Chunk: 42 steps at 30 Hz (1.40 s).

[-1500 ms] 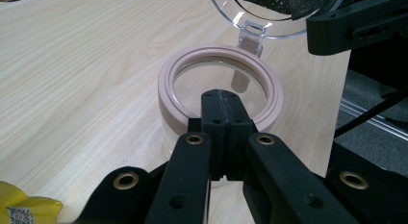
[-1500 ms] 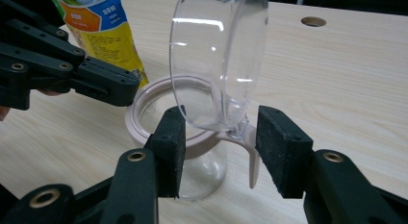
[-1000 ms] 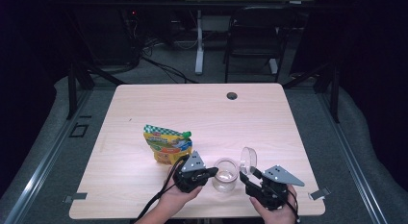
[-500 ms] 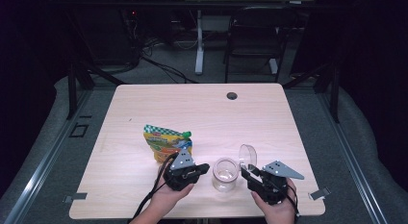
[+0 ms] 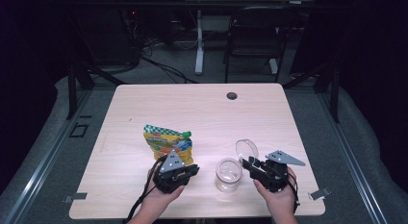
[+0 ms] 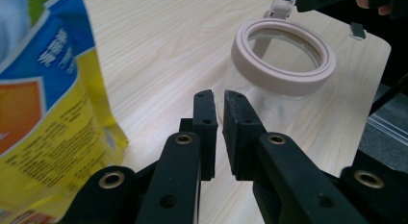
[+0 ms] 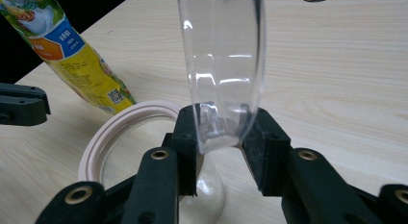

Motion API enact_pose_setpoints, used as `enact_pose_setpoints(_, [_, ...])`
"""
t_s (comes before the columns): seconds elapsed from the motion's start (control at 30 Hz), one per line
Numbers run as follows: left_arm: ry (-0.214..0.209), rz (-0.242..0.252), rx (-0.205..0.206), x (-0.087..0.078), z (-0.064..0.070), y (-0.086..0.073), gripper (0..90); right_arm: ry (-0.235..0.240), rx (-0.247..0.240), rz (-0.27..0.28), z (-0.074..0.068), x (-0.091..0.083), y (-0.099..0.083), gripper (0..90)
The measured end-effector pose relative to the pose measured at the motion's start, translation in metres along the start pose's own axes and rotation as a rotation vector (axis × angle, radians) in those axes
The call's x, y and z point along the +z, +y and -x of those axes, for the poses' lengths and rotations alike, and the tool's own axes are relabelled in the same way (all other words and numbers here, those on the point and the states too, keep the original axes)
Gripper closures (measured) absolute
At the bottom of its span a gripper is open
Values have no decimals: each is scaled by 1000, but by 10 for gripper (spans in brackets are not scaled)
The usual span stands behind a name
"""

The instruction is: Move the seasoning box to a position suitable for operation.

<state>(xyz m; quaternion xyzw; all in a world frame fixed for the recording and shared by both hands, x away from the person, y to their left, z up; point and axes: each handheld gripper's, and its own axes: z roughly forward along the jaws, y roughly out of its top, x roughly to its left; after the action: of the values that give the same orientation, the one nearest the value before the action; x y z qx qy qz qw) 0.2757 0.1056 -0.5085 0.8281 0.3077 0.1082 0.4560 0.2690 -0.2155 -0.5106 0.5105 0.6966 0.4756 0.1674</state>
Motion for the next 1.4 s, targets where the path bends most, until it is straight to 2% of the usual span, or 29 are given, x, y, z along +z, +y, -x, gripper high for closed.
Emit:
enact_pose_setpoints(0.17, [28, -5, -6, -9, -3, -3, 820, 20, -22, -17, 1, 11, 4, 685])
enact_pose_setpoints(0.23, [47, 1, -9, -19, -7, -6, 814, 26, -26, -21, 1, 15, 4, 688])
enact_pose_setpoints(0.43, [88, 8, -26, -37, -16, -14, 803, 35, -53, -25, 2, 16, 5, 720])
enact_pose_setpoints(0.5, [107, 8, -35, -44, -23, -21, 803, 53, -47, -21, 2, 17, 6, 750])
enact_pose_setpoints(0.57, [116, 9, -45, -48, -27, -26, 802, 53, -65, -18, 2, 19, 7, 753])
enact_pose_setpoints(0.93, [147, 15, -75, -55, -37, -35, 796, 92, -83, -11, 5, 33, 15, 754])
enact_pose_setpoints(0.97, [151, 9, -77, -56, -38, -36, 794, 117, -73, -10, 8, 34, 16, 753])
enact_pose_setpoints(1.17, [170, 11, -100, -60, -45, -41, 788, 185, -43, -38, 16, 34, 18, 754])
enact_pose_setpoints(1.4, [179, 11, -114, -63, -51, -43, 786, 227, -73, -59, 16, 30, 18, 754])
